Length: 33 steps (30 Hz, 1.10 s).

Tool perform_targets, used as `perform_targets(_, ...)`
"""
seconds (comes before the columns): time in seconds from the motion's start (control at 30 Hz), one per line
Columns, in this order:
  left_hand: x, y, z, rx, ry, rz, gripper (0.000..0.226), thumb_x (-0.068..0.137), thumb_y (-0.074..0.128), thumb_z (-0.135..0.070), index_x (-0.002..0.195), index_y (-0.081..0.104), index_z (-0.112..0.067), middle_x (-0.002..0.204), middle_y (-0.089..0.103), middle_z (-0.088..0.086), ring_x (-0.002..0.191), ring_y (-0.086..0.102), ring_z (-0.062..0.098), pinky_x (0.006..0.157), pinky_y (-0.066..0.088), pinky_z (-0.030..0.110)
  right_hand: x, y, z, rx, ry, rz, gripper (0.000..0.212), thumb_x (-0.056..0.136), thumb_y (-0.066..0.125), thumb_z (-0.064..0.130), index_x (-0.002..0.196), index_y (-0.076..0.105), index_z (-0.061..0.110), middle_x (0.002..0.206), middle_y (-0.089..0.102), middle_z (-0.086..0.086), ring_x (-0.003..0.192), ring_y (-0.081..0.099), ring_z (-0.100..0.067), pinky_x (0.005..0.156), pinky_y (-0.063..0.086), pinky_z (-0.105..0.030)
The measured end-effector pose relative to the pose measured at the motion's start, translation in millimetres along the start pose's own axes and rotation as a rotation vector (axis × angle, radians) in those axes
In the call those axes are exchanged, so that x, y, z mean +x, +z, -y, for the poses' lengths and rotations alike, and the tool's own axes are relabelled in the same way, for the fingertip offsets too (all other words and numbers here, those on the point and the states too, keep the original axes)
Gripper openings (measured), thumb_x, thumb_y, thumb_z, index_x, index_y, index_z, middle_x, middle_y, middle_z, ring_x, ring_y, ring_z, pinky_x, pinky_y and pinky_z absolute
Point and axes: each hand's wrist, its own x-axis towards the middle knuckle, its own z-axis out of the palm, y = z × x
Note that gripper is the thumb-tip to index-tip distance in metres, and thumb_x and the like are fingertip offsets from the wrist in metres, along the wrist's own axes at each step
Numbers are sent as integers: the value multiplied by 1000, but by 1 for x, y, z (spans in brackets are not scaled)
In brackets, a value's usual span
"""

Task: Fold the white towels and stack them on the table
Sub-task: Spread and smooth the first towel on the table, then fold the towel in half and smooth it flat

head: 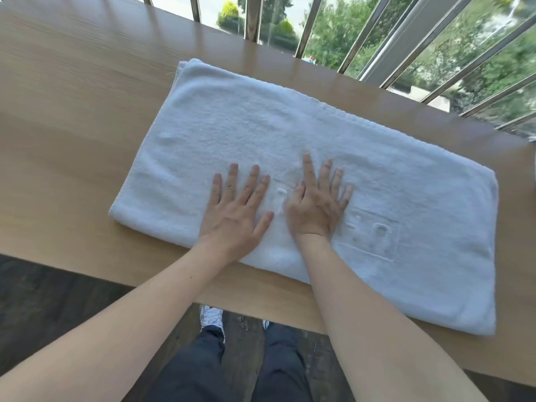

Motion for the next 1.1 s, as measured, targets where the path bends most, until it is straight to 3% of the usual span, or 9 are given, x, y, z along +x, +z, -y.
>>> perform_targets(0.23, 38, 5, -55, 2, 94, -26, 69, 99, 6, -57, 160, -7, -26, 167, -15, -5, 153, -22, 26, 123, -13, 48, 6, -23, -62, -19, -148, 154, 54, 104, 20, 50, 156, 7, 49, 168, -6, 10, 154, -12, -12, 122, -12, -47)
perform_targets(0.5, 91, 14, -152, 30, 170, -17, 74, 97, 8, -61, 162, 3, -24, 169, -6, 2, 154, -14, 25, 122, -14, 47, 35, -58, -188, -78, -15, 139, 59, 102, 17, 58, 156, -4, 49, 167, -16, 10, 153, -18, -13, 122, -14, -49)
perform_targets(0.7, 134, 25, -228, 4, 237, -21, 78, 96, 9, -66, 161, -6, -26, 168, -14, 1, 153, -20, 26, 123, -10, 47, 67, -79, -266, -64, 99, 108, 60, 101, 16, 58, 156, -6, 47, 167, -17, 8, 153, -18, -13, 122, -15, -45)
perform_targets(0.83, 167, 31, -280, 43, 302, -16, 77, 95, 9, -68, 161, -4, -31, 169, -12, 2, 153, -20, 30, 122, -9, 56, 81, -93, -306, 4, 147, 44, 59, 104, 24, 51, 160, 9, 39, 169, -5, 1, 155, -9, -17, 124, -10, -41)
perform_targets(0.97, 196, 37, -338, 87, 267, -4, 75, 93, 8, -66, 159, -4, -32, 169, -11, 5, 152, -19, 36, 112, -16, 70, 69, -103, -329, 219, 170, -95, 54, 103, 46, 28, 155, 36, 17, 166, 20, -12, 155, 10, -23, 126, 4, -41)
perform_targets(1.1, 218, 42, -387, 80, 333, 28, 74, 96, 9, -61, 160, -4, -26, 168, -14, 11, 152, -19, 33, 115, -17, 65, 31, -106, -353, 218, 293, -184, 52, 100, 56, 27, 149, 46, 13, 160, 34, -10, 150, 27, -25, 123, 18, -44)
